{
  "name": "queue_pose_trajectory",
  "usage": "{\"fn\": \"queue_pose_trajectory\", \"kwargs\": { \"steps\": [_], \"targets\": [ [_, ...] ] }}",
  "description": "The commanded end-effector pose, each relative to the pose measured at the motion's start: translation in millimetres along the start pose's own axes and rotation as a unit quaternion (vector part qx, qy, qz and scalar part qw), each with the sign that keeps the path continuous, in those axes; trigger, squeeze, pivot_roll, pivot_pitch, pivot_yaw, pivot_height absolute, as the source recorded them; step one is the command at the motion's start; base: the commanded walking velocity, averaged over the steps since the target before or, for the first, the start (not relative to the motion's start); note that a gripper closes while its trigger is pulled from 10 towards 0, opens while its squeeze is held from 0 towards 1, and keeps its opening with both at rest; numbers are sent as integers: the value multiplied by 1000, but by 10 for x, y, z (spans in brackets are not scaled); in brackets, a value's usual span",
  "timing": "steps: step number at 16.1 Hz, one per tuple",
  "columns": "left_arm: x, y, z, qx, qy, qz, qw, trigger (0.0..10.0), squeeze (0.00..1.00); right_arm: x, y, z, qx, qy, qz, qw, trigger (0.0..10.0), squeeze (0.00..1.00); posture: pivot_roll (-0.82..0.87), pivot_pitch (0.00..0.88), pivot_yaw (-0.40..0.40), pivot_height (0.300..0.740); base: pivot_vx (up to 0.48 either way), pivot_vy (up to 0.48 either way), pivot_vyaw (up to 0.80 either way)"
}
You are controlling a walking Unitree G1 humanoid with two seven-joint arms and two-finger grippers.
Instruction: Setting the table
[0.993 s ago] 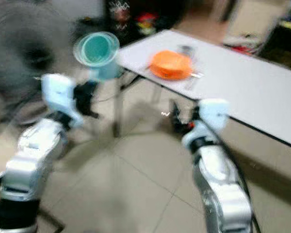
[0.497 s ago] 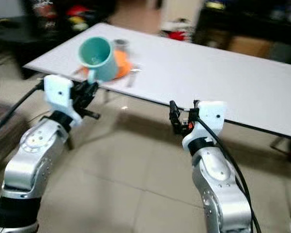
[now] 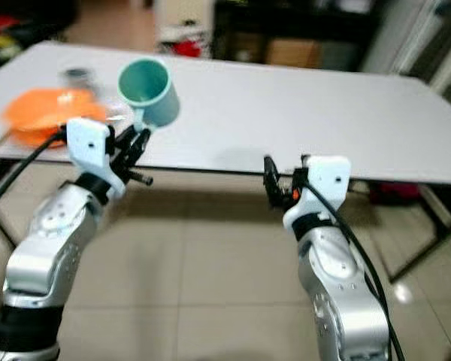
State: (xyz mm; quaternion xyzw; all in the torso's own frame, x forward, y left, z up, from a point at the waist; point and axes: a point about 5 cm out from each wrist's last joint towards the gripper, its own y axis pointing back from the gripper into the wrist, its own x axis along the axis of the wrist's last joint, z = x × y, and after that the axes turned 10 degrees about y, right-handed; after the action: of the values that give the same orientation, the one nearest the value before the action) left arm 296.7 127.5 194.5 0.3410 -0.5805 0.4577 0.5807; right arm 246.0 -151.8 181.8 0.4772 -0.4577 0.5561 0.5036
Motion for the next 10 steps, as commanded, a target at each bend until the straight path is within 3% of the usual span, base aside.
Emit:
{"fn": "queue_pose_trajectory", "kwargs": {
  "steps": [1, 4, 10],
  "targets": [
    [26, -30, 79, -18, -6, 4, 1000, 10000, 0, -7, -2, 40, -9, -2, -1, 1000, 10000, 0, 13, 0, -43, 740, 262, 0, 0],
    [38, -48, 46, -15, -8, 5, 1000, 10000, 0, -33, -12, 32, -11, 0, -7, 1000, 10000, 0, 18, 0, -43, 740, 263, 0, -160],
    [33, -64, 20, -7, -13, 3, 1000, 10000, 0, -50, -33, 52, -14, 3, -9, 1000, 10000, 0, 19, 0, -43, 740, 284, 0, -775]
  ]
}}
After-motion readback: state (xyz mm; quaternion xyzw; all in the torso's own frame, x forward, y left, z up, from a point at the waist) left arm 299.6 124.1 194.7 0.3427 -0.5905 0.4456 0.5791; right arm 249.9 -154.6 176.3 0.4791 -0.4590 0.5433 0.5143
